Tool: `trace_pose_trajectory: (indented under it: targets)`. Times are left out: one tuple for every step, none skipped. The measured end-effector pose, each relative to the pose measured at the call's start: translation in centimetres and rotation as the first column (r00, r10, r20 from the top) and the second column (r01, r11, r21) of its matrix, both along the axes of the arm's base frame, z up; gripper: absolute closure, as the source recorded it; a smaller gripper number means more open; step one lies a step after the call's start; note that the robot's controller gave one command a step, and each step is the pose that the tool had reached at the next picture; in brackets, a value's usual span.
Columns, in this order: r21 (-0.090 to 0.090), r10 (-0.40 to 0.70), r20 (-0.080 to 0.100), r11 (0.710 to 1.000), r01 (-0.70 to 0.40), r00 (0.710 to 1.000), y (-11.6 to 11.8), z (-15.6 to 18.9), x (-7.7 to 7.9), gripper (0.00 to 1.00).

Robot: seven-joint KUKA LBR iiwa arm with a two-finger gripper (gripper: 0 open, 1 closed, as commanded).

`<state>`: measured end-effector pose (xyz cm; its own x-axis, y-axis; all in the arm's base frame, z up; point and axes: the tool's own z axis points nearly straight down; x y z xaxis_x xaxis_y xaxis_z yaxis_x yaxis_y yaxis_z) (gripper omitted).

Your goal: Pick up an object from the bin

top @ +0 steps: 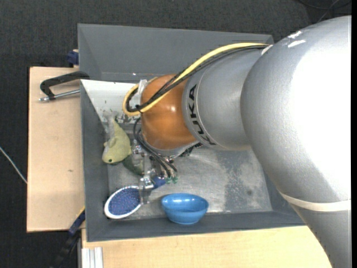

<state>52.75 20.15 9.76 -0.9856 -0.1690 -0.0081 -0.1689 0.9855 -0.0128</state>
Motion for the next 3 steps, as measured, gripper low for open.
trace_pose_trajectory:
  targets:
    - [-0.006,0.253,-0.01,0.968,-0.253,0.968,1.9,-1.4,0.1,0.0]
    - [-0.006,0.251,-0.014,0.968,-0.251,0.968,1.9,-1.5,0.0,1.0]
    - [-0.006,0.251,-0.049,0.968,-0.252,0.967,1.0,-0.3,-0.4,1.0]
